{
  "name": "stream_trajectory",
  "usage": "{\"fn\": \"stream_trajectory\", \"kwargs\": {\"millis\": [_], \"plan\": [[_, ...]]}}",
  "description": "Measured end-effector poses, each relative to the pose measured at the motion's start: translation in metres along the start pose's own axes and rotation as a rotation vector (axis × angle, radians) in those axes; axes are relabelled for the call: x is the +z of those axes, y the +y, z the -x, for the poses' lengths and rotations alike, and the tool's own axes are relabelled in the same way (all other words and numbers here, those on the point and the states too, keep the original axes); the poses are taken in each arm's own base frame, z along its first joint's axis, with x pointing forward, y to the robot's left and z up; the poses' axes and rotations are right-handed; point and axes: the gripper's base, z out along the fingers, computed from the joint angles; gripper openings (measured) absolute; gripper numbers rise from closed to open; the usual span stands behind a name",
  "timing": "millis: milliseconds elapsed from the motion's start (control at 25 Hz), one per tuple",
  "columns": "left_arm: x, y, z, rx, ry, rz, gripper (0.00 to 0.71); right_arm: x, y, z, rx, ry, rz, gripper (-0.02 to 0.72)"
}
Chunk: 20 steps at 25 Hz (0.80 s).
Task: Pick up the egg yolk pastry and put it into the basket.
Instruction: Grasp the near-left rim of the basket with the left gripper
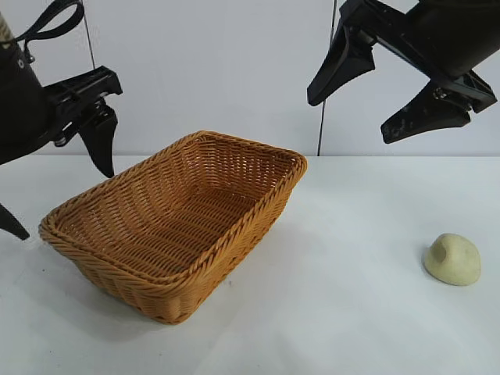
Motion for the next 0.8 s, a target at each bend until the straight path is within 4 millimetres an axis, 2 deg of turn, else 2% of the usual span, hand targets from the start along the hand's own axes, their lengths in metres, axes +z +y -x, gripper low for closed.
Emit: {"fn": "stream_trajectory", "kwargs": {"millis": [440,800], "plan": [[0.002,-0.001,0.000,-0.002,-0.004,-0.002,0.609,0.000,0.000,0.000,0.000,0.000,0.000,0.691],[0.049,-0.002,-0.010,-0.010,0.068,0.064,0.609,0.000,0.000,0.000,0.000,0.000,0.000,0.691]]}}
